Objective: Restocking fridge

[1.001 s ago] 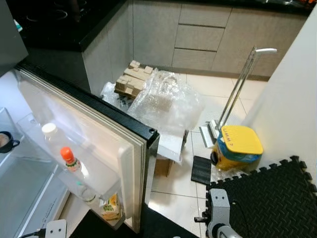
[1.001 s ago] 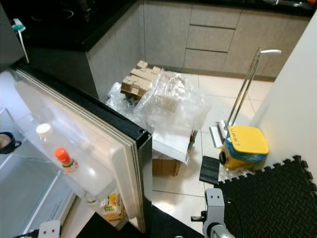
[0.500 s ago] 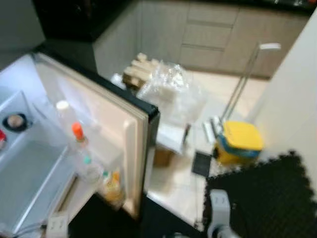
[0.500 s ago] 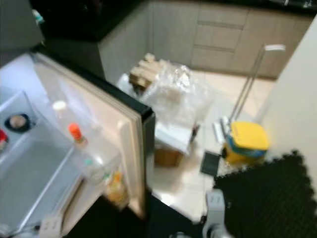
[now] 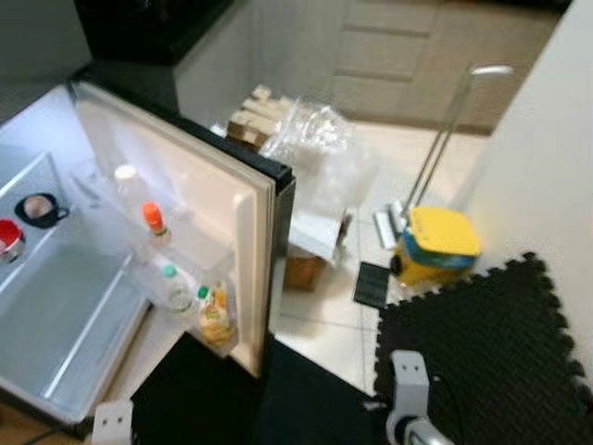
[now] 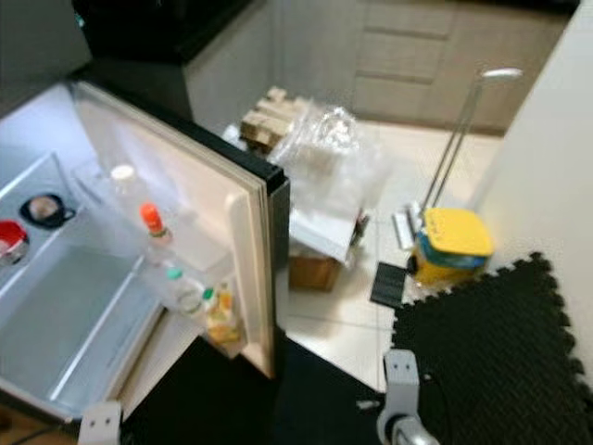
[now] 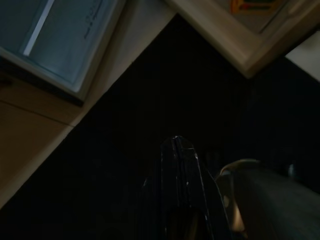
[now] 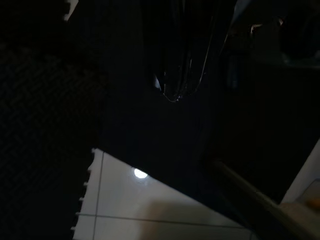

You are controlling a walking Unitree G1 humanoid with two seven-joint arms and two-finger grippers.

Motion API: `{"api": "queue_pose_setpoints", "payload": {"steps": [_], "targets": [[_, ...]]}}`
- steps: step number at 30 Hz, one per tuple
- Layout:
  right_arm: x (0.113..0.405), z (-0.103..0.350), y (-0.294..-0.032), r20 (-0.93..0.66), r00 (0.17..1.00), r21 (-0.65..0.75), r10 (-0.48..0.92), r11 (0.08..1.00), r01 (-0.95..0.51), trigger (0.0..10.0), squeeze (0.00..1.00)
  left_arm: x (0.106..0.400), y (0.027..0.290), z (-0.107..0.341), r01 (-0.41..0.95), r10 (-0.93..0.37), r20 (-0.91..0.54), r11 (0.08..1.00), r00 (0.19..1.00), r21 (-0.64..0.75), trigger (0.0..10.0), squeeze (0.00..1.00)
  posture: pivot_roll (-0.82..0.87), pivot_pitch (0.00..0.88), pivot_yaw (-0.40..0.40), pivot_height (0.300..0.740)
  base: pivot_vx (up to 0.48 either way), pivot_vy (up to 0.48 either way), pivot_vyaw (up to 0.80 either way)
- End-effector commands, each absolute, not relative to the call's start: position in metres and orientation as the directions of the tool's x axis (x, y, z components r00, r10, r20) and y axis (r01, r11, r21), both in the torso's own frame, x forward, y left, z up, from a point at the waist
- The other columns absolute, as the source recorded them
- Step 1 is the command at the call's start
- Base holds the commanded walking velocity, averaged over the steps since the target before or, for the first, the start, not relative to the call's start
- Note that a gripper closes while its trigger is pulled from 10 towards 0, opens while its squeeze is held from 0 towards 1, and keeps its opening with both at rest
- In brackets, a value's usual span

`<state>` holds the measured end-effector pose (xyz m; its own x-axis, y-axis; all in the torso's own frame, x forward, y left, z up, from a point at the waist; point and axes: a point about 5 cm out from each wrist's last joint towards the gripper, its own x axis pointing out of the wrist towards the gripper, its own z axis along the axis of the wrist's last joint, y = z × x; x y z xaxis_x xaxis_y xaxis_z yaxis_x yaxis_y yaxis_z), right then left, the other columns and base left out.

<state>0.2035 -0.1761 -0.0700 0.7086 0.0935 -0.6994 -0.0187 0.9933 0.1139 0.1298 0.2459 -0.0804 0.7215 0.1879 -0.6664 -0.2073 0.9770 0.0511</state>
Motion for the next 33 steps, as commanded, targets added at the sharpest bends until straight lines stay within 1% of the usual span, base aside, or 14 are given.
{"api": "queue_pose_setpoints", "payload": {"steps": [1, 10, 15, 22, 33], "targets": [[0.203, -0.07, -0.176, -0.7, 0.704, 0.108, 0.118, 0.992, -0.059, 10.0, 0.0, 0.121, 0.238, -0.086, -0.201, 0.174, -0.697, 0.979, 0.696, 0.043, 10.0, 0.0, -0.06, 0.098, -0.039, 0.74, 0.0, 0.0, 0.48], [0.204, -0.07, -0.174, -0.699, 0.704, 0.116, 0.128, 0.991, -0.065, 10.0, 0.0, 0.121, 0.238, -0.087, -0.2, 0.173, -0.699, 0.979, 0.694, 0.044, 10.0, 0.0, -0.05, 0.102, -0.045, 0.74, 0.0, 0.0, 0.76], [0.204, -0.07, -0.173, -0.698, 0.703, 0.12, 0.133, 0.99, -0.068, 10.0, 0.0, 0.118, 0.231, -0.089, -0.201, 0.167, -0.705, 0.979, 0.69, 0.036, 10.0, 0.0, -0.05, 0.103, -0.044, 0.74, 0.0, 0.0, 0.8], [0.203, -0.07, -0.173, -0.698, 0.703, 0.122, 0.134, 0.99, -0.067, 10.0, 0.0, 0.117, 0.229, -0.09, -0.19, 0.158, -0.712, 0.981, 0.684, 0.036, 10.0, 0.0, -0.05, 0.105, -0.042, 0.74, 0.0, 0.0, 0.8], [0.202, -0.071, -0.173, -0.698, 0.704, 0.123, 0.132, 0.99, -0.064, 10.0, 0.0, 0.124, 0.241, -0.086, -0.194, 0.162, -0.71, 0.98, 0.685, 0.037, 10.0, 0.0, -0.05, 0.104, -0.038, 0.74, 0.0, 0.0, 0.8]]}}
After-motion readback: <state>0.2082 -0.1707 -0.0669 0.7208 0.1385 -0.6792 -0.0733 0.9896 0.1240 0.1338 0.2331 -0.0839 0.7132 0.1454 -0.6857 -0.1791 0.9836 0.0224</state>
